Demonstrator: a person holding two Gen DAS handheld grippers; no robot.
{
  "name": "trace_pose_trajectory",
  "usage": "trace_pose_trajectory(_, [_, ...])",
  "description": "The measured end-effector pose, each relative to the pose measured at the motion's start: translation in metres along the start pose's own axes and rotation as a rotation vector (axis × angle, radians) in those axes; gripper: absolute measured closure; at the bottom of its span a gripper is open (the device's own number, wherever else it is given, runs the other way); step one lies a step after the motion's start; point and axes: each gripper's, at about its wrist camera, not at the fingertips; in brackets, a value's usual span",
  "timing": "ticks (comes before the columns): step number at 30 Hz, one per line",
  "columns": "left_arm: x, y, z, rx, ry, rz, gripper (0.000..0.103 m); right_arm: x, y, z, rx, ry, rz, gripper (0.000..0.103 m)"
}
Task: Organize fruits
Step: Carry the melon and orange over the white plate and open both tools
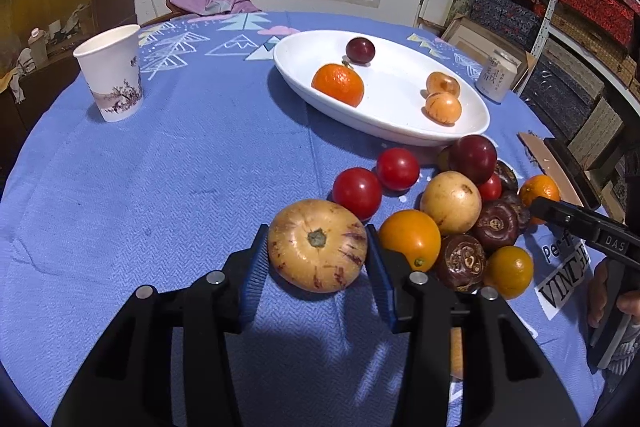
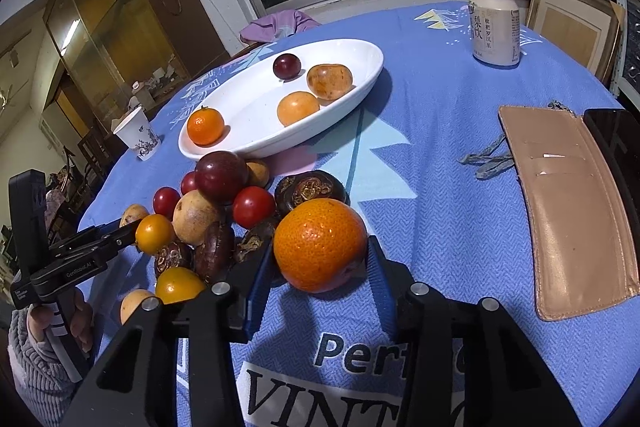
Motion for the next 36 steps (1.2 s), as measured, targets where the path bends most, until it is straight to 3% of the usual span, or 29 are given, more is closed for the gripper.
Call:
trace_pose_trajectory(8, [-0.014,0.006,-0.018,-0.009,-0.077,-0.04,0.058,-0.008,0.0,-0.014,-0.008,-0.054,-0.003,0.057])
trace_pose_trajectory(14, [-0.061,0.003,-0.003,-0.024,-0.097,-0.026,0.058,-0.048,0.008,-0.011,-0.052,-0.078,-0.002,0.057])
trace_pose_trajectory(20, [-0.112,-0.003,0.042,-0.038,-0.11,-0.017,0.058,-0.109,0.032,0.03,-0.062,-0.099,-0.055,0.057])
trace_pose_trajectory(24, [-0.133,-0.002,0.082,-0.028,-0.093,-0.038,0.058,-0.132,0.041,0.075,-0.056,-0.071,-0.069,0.058])
trace_pose_trajectory(30, [-0.132,0.0,0.142,-0.03,-0.026,-0.032,0.058,-0.132,0.046,0.15,-0.028,0.039,-0.117,0.058])
trace_pose_trajectory(36, [-0.122,-0.001,0.173,-0.011,0.015,-0.012,0.057,-0.122,0.055,0.174,-0.014,0.064,-0.212,0.057])
Point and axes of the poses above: each gripper's, at about its wrist camera, not at the fingertips, and z roughly the way its jaws point, y to its left, x to its underside, and after that the axes turned 15 degrees about -y, right-handed
